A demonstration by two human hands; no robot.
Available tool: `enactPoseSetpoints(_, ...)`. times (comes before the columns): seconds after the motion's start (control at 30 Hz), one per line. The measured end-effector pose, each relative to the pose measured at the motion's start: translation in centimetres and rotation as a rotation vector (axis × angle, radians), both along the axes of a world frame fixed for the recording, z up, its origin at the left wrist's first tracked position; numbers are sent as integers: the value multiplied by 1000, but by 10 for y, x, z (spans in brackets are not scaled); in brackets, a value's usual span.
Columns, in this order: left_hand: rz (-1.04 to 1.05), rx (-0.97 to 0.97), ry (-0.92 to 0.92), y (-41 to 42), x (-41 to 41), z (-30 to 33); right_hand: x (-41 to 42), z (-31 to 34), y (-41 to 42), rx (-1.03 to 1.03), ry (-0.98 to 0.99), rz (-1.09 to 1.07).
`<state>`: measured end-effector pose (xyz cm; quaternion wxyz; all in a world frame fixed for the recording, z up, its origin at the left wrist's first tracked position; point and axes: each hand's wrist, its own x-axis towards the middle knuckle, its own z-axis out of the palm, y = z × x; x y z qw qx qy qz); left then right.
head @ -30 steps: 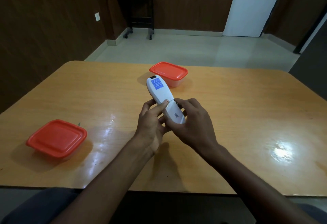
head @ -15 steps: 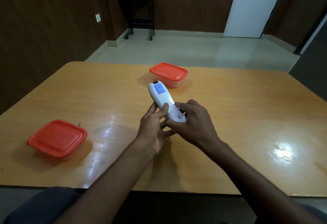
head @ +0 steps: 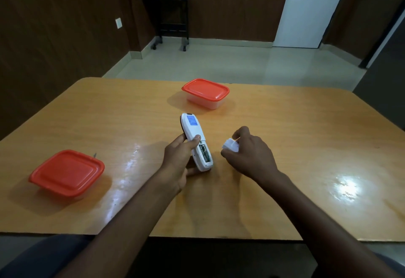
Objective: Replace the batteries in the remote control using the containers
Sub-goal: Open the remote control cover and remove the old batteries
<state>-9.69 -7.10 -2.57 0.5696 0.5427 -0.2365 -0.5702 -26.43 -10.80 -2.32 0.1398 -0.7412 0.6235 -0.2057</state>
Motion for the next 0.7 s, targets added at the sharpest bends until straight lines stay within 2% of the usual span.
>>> enactPoseSetpoints(0.1, -38, 34, -82, 0, 4, -2, -5, -8, -6, -29, 188, 2)
enactPoseSetpoints(0.33, -66, 66, -247, 1, 17, 1, -7, -14, -14, -129, 239, -93)
enactPoseSetpoints(0.5, -93, 88, -272, 2, 20, -1, 2, -6, -6, -206, 381, -84)
enactPoseSetpoints(0.6, -90, 81, -253, 1, 21, 0, 10, 2, 1, -287, 209, 77)
enactPoseSetpoints(0.7, -94, 70, -224, 2, 20, 1, 20, 6, 12, -111, -96, 350)
